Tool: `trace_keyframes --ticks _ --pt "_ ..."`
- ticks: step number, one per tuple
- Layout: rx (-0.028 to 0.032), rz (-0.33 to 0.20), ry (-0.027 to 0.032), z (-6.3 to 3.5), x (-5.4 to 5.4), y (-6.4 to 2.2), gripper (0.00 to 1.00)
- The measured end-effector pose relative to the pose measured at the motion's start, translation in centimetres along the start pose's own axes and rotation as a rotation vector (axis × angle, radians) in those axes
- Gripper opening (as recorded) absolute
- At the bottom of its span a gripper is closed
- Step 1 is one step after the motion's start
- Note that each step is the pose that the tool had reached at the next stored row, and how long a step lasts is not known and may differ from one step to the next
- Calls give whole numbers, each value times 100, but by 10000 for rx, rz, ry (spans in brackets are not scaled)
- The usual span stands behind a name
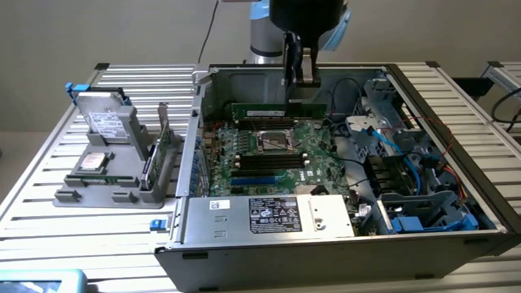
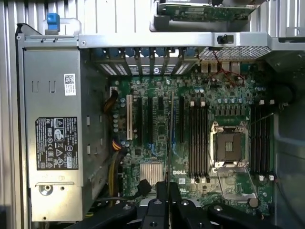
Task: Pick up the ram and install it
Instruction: 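Pick up the ram and move it above insertion slot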
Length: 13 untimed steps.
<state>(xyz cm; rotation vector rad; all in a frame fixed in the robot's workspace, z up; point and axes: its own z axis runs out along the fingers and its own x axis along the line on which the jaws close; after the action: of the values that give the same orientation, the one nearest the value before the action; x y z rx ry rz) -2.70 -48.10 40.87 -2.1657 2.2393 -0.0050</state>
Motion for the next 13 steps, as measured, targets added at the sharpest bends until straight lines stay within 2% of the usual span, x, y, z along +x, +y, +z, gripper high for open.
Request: trace_keyframes --ticks 2,6,9,13 --pt "19 -4 69 5 -50 -4 13" --pt "25 -16 144 25 -169 -1 13" --pt "26 -39 171 41 -244 2 13" --pt "23 -82 173 58 -313 5 13"
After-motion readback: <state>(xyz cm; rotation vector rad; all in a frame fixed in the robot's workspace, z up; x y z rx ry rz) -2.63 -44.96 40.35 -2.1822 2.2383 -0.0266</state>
